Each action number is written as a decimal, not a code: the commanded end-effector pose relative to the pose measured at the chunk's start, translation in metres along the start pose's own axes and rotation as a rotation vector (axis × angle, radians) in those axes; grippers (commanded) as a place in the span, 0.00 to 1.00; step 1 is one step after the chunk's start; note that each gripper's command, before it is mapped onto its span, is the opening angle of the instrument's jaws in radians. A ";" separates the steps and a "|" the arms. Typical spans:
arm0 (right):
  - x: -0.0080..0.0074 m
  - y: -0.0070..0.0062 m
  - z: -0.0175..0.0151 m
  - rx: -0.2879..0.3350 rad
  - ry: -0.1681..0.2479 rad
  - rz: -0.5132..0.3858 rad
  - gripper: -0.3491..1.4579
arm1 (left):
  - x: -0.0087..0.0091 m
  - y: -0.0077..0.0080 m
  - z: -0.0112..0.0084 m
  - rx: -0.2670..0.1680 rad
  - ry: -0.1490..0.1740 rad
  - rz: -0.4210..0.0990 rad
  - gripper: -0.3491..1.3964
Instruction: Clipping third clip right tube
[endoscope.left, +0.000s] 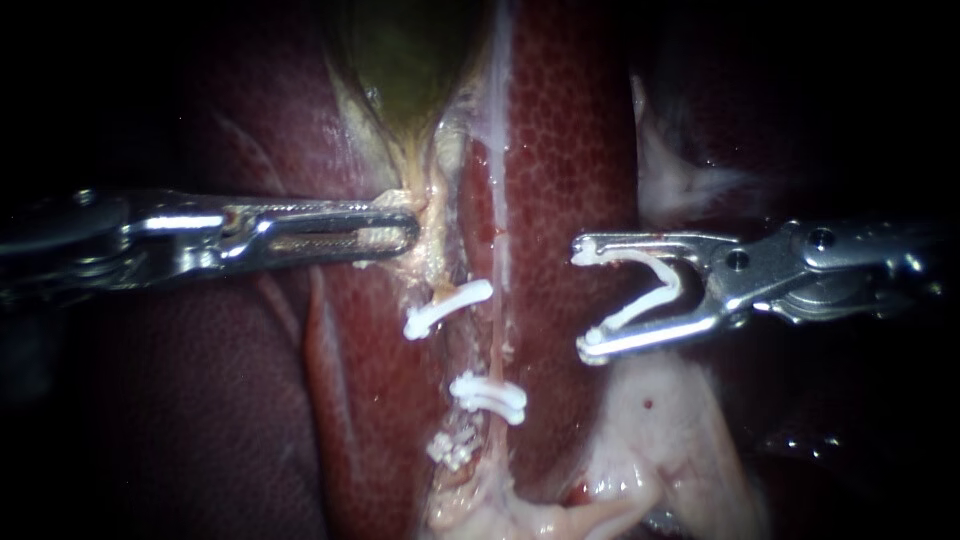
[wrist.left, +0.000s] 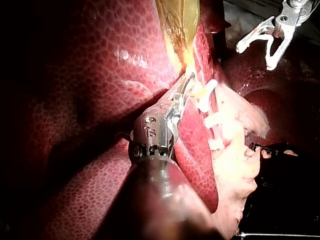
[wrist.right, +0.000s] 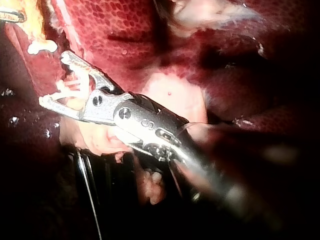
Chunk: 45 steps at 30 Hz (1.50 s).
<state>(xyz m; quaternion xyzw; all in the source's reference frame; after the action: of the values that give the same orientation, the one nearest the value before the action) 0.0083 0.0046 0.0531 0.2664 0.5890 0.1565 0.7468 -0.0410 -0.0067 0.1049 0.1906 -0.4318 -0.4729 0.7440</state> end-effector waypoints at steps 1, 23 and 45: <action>0.0000 0.0000 0.0000 0.000 0.000 0.000 0.52 | 0.0000 0.0000 0.0000 0.000 0.000 0.000 0.00; 0.0000 0.0001 0.0001 -0.001 0.000 0.000 0.52 | -0.0068 0.0018 -0.0094 -0.032 -0.058 -0.035 0.00; -0.0062 0.0015 0.0032 -0.010 -0.022 0.021 0.52 | -0.0071 0.0020 -0.0103 -0.036 -0.065 -0.040 0.00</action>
<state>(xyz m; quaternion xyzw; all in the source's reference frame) 0.0101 0.0014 0.0602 0.2727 0.5727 0.1675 0.7547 -0.0327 -0.0009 0.0973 0.1705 -0.4434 -0.5013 0.7232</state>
